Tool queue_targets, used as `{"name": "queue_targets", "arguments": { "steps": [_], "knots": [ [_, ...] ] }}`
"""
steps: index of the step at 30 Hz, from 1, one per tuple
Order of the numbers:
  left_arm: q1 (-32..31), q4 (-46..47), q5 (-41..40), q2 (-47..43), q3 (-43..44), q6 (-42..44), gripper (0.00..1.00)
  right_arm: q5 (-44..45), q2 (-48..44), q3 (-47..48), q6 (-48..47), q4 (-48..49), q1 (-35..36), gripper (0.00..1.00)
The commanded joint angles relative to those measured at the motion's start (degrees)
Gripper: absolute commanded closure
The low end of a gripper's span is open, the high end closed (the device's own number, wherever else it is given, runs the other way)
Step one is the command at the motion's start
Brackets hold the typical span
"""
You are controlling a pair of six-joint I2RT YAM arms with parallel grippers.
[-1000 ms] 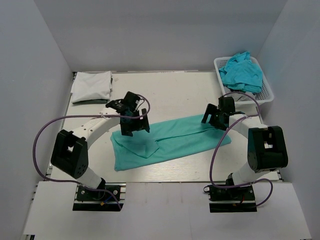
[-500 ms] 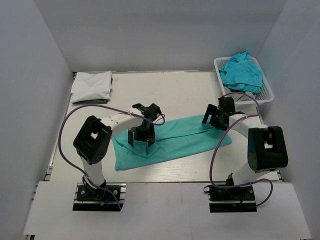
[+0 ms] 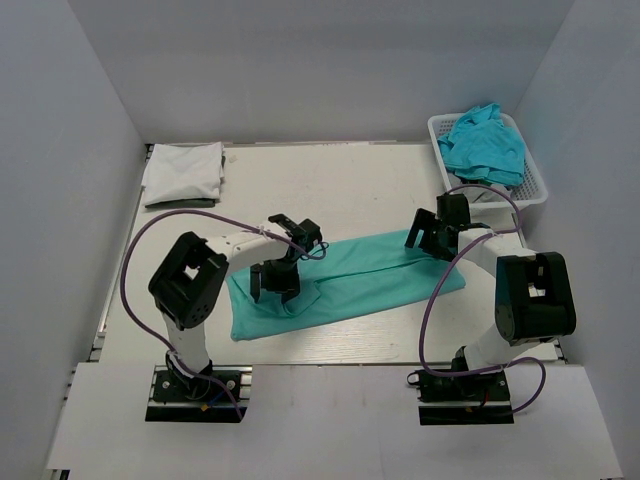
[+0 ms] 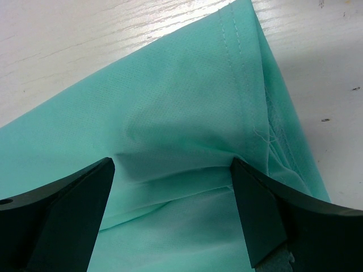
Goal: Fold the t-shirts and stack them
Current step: Fold the other side of the tshirt into a rectangle
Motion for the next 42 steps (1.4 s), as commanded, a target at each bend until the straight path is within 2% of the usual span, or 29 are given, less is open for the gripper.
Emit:
{"name": "queue_targets", "arguments": {
  "steps": [1,5,8,10,13,14,15,16,21,25,29,32,35,38,42],
  "knots": [
    [-0.3,-2.72,-1.83,-3.37,-2.41,-1.97,0.24,1.17,-0.98,0.07,-0.5,-1.34,-0.34,0.1],
    [-0.91,-3.26,3.25,-8.12,-6.72,-1.97,0.29,1.61,-1.33,-0.28,-0.41,-1.16,-0.43,0.1],
    [-0.92,-3.79,9.39,-15.13,-11.82,-2.68,0.29,1.96,-1.77,-0.28,-0.41,-1.34,-0.43,0.1],
    [-0.92,-5.45,9.94,-18.49,-13.49,-2.68,0.29,1.87,-1.6,-0.2,-0.59,-1.34,-0.43,0.1],
    [-0.92,-9.23,10.47,-22.54,-12.19,-3.29,0.17,1.35,-1.42,-0.2,-0.5,-1.16,-0.34,0.1],
    [-0.92,-9.24,9.86,-22.55,-11.23,-3.29,0.13,1.26,-1.34,-0.2,-0.41,-0.99,-0.26,0.1],
    [-0.92,-8.72,8.99,-23.07,-8.69,-3.29,0.02,1.26,-1.42,-0.2,-0.5,-0.99,-0.25,0.1],
    [-0.92,-6.62,8.19,-23.07,-7.36,-2.77,0.0,1.08,-1.68,-0.2,-0.5,-0.9,-0.34,0.1],
    [0.4,2.61,8.19,-16.93,0.02,0.48,0.0,0.91,-4.32,-0.72,-2.08,0.42,-0.17,0.1],
    [0.4,8.16,10.81,-11.04,0.56,2.24,0.0,0.73,-6.08,-0.81,-2.26,0.86,-0.17,0.1],
    [-0.74,11.23,14.42,-9.63,-7.93,4.09,0.0,1.08,-5.99,-0.46,-2.52,0.33,-0.17,0.1],
    [-0.74,15.01,18.02,-12.77,-16.1,4.79,0.0,0.99,-5.64,-0.63,-2.26,0.24,-0.25,0.1],
    [-0.74,16.24,18.03,-15.07,-20.95,4.09,0.0,0.38,-5.12,-0.37,-2.87,0.24,-0.08,0.1],
    [-0.74,16.25,16.54,-15.6,-22.29,3.56,0.0,-0.32,-4.5,-0.11,-3.75,0.15,-0.08,0.1],
    [-0.74,11.17,12.08,-15.6,-15.63,3.56,0.0,-0.86,-6.95,0.42,-5.77,-0.11,0.27,0.1]
  ]
}}
